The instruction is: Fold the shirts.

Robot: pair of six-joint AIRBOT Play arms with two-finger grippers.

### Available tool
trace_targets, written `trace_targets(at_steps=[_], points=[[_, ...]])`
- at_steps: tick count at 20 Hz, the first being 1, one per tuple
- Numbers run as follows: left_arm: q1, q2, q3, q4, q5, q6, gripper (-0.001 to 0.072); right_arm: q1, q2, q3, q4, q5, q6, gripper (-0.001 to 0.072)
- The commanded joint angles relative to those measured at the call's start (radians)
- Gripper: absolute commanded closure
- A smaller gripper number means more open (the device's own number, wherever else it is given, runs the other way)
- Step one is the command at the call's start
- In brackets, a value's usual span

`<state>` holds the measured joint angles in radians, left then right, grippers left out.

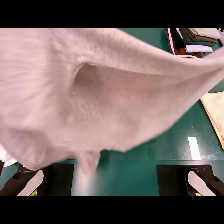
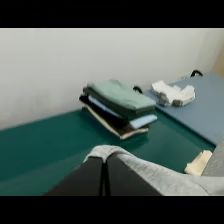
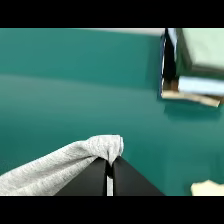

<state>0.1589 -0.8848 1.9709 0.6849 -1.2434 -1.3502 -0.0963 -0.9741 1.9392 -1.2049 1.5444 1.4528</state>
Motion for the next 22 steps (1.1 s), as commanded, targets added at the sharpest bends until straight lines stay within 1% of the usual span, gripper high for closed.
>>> trace_targets(at_steps=[1, 4, 6, 8, 10, 12, 14, 15, 17, 19, 22], points=[[-0.028, -0.066, -0.295, 0.044, -0.041, 0.002, 0.0684, 0.001, -0.14, -0.114, 0.006, 0.084, 0.006, 0.0695], [-0.099, -0.213, -0.502, 0.132, -0.037, 0.044, 0.0684, 0.001, -0.326, -0.204, 0.008, 0.148, 0.006, 0.0696], [-0.147, -0.349, -0.579, 0.19, -0.012, 0.075, 0.0683, 0.002, -0.443, -0.264, 0.008, 0.148, 0.005, 0.0695], [-0.165, -0.507, -0.589, 0.222, 0.048, 0.115, 0.0683, 0.002, -0.549, -0.302, 0.008, 0.087, 0.004, 0.0695], [-0.163, -0.629, -0.588, 0.216, 0.171, 0.127, 0.0683, 0.001, -0.634, -0.304, 0.008, -0.004, -0.002, 0.0696], [-0.16, -0.705, -0.576, 0.189, 0.307, 0.128, 0.0683, 0.001, -0.709, -0.254, 0.008, -0.093, -0.006, 0.0695], [-0.16, -0.737, -0.535, 0.19, 0.375, 0.147, 0.0683, 0.001, -0.758, -0.179, 0.007, -0.167, -0.006, 0.0696], [-0.16, -0.74, -0.509, 0.191, 0.397, 0.181, 0.0684, 0.001, -0.769, -0.148, 0.006, -0.194, -0.006, 0.0696], [-0.158, -0.74, -0.438, 0.196, 0.404, 0.236, 0.0684, 0.001, -0.776, -0.099, -0.008, -0.238, -0.006, 0.0695], [-0.158, -0.739, -0.365, 0.212, 0.351, 0.271, 0.0683, 0.001, -0.774, -0.077, -0.047, -0.241, -0.008, 0.0696], [-0.158, -0.739, -0.335, 0.266, 0.229, 0.267, 0.0685, 0.004, -0.769, -0.096, -0.08, -0.184, -0.049, 0.0696]])
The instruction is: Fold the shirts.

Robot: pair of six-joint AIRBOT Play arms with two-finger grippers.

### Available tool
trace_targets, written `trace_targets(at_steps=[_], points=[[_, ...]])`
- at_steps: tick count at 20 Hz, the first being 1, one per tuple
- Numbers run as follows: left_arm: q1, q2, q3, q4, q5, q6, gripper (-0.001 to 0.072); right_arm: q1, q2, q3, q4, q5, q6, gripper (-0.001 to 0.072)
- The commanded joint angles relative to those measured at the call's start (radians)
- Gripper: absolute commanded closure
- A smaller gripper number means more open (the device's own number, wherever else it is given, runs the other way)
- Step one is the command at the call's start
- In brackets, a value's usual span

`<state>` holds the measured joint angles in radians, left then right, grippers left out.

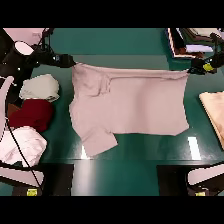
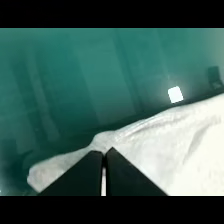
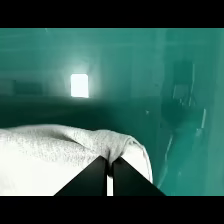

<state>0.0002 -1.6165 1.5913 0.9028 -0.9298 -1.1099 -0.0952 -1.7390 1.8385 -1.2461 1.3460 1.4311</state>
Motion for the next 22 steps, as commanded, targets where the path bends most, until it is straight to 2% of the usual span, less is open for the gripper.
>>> trace_targets(at_steps=[1, 5, 10, 11, 12, 13, 14, 16, 18, 22], points=[[0.0, -0.008, 0.034, 0.082, -0.118, 0.019, 0.0685, 0.003, -0.001, -0.022, -0.039, 0.019, -0.03, 0.0696], [0.0, -0.008, -0.065, 0.117, -0.19, 0.018, 0.0684, 0.006, 0.045, -0.215, -0.038, -0.032, -0.03, 0.0696], [0.0, -0.008, -0.211, 0.117, -0.123, 0.013, 0.0683, 0.05, 0.077, -0.373, -0.037, -0.15, -0.026, 0.069], [0.0, -0.008, -0.217, 0.117, -0.124, -0.006, 0.0681, 0.051, 0.077, -0.385, -0.036, -0.154, -0.025, 0.0651], [0.001, -0.008, -0.217, 0.119, -0.126, -0.035, 0.0529, 0.052, 0.077, -0.39, -0.027, -0.154, -0.025, 0.0486], [0.001, -0.008, -0.216, 0.119, -0.127, -0.058, 0.0242, 0.051, 0.077, -0.385, -0.02, -0.136, -0.025, 0.0309], [0.001, -0.008, -0.208, 0.132, -0.146, -0.081, 0.0101, 0.051, 0.077, -0.366, -0.012, -0.09, -0.025, 0.0283], [0.021, 0.003, -0.172, 0.177, -0.258, -0.151, 0.0104, 0.032, 0.089, -0.321, -0.011, 0.042, -0.031, 0.0283], [0.066, 0.064, -0.191, 0.18, -0.343, -0.174, 0.0104, 0.003, 0.152, -0.335, -0.01, 0.113, -0.063, 0.0283], [0.092, 0.297, -0.494, 0.169, -0.335, -0.205, 0.0104, -0.061, 0.332, -0.491, -0.001, 0.111, -0.063, 0.0284]])
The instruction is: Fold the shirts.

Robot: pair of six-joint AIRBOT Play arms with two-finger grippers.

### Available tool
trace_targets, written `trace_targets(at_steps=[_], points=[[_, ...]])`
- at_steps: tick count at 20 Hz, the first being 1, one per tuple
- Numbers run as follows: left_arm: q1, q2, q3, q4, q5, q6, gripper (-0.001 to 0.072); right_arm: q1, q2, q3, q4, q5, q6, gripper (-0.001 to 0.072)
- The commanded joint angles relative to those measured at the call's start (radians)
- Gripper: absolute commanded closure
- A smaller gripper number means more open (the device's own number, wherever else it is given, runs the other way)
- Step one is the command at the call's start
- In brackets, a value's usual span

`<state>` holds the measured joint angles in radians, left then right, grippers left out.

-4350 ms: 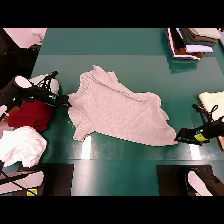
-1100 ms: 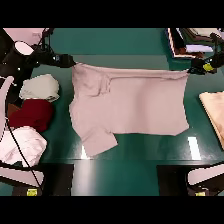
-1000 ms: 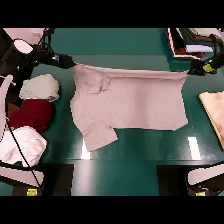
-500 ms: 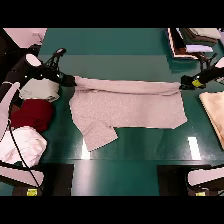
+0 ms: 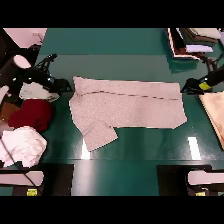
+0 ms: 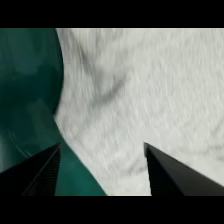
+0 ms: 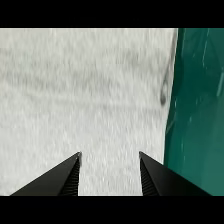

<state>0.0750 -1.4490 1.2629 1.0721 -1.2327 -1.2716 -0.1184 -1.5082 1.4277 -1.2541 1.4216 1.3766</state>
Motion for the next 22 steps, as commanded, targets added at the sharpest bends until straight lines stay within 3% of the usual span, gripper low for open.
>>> trace_targets(at_steps=[1, 4, 7, 17, 18, 19, 20, 22], points=[[0.016, 0.182, -0.264, -0.026, -0.021, -0.058, 0.0104, -0.043, 0.133, -0.117, 0.007, 0.022, -0.009, 0.0284], [-0.02, 0.297, -0.528, -0.098, 0.031, -0.09, 0.0104, -0.04, 0.203, -0.217, 0.008, -0.036, -0.009, 0.0284], [-0.109, 0.326, -0.651, -0.127, 0.121, -0.094, 0.0104, -0.037, 0.224, -0.262, 0.047, -0.043, -0.01, 0.0284], [-0.175, 0.318, -0.696, -0.248, 0.322, -0.135, 0.0106, -0.037, 0.225, -0.267, 0.113, -0.035, -0.011, 0.0284], [-0.175, 0.318, -0.695, -0.259, 0.34, -0.135, 0.0189, -0.037, 0.225, -0.267, 0.112, -0.034, -0.017, 0.0284], [-0.175, 0.318, -0.695, -0.265, 0.347, -0.135, 0.0474, -0.037, 0.225, -0.267, 0.109, -0.032, -0.018, 0.0284], [-0.175, 0.318, -0.695, -0.266, 0.351, -0.135, 0.0676, -0.039, 0.225, -0.267, 0.107, -0.027, -0.019, 0.0284], [-0.175, 0.322, -0.687, -0.265, 0.349, -0.134, 0.0683, -0.063, 0.225, -0.268, 0.102, 0.007, -0.037, 0.0284]])
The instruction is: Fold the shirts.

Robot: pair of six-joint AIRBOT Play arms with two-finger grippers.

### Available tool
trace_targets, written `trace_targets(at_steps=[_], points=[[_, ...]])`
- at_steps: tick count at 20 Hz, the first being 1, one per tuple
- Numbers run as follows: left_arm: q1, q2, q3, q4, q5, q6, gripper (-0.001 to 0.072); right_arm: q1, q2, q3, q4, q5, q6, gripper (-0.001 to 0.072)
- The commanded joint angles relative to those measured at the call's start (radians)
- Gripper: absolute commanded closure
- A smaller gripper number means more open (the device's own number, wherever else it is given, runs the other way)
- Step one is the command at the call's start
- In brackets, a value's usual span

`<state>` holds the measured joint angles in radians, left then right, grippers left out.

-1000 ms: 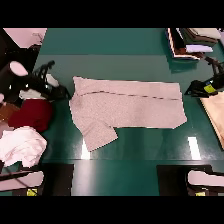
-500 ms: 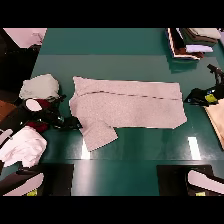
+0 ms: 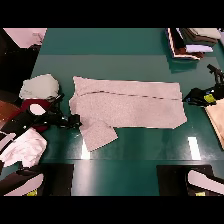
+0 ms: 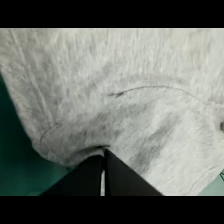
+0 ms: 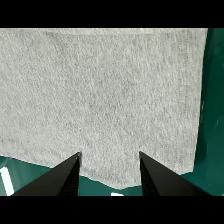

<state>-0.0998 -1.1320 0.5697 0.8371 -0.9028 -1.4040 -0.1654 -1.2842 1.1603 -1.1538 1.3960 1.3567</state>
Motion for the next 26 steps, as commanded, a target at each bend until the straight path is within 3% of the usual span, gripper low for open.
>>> trace_targets(at_steps=[1, 5, 6, 8, 12, 17, 18, 19, 21, 23, 26], points=[[0.0, 0.01, 0.016, -0.025, 0.003, 0.003, 0.0684, -0.035, 0.001, -0.003, -0.002, 0.058, -0.024, 0.0284], [0.0, 0.016, 0.095, -0.023, -0.091, 0.077, 0.0684, -0.177, 0.004, -0.097, -0.001, 0.114, -0.027, 0.0281], [0.0, 0.016, 0.112, -0.022, -0.102, 0.077, 0.0684, -0.213, 0.003, -0.143, 0.0, 0.114, -0.027, 0.0246], [0.0, 0.015, 0.132, -0.023, -0.101, 0.077, 0.0683, -0.263, 0.003, -0.25, 0.011, 0.08, -0.027, 0.0244], [0.0, 0.015, 0.132, -0.026, -0.094, 0.077, 0.0684, -0.251, 0.003, -0.401, 0.064, -0.056, -0.047, 0.0265], [0.0, 0.015, 0.132, -0.025, -0.093, 0.077, 0.0683, -0.151, 0.003, -0.414, 0.114, -0.156, -0.061, 0.0266], [0.0, 0.015, 0.132, -0.025, -0.093, 0.077, 0.0683, -0.13, 0.003, -0.414, 0.113, -0.173, -0.061, 0.0287], [0.0, 0.015, 0.132, -0.025, -0.094, 0.077, 0.0683, -0.107, 0.003, -0.414, 0.113, -0.191, -0.061, 0.04], [0.0, 0.015, 0.132, -0.015, -0.107, 0.077, 0.0684, -0.077, 0.003, -0.414, 0.103, -0.189, -0.065, 0.0695], [0.0, 0.025, 0.132, 0.052, -0.17, 0.074, 0.0685, -0.074, 0.018, -0.414, 0.093, -0.142, -0.065, 0.0696], [0.0, 0.146, 0.13, 0.207, -0.293, 0.004, 0.0685, -0.074, 0.119, -0.414, -0.076, -0.024, -0.064, 0.0696]])
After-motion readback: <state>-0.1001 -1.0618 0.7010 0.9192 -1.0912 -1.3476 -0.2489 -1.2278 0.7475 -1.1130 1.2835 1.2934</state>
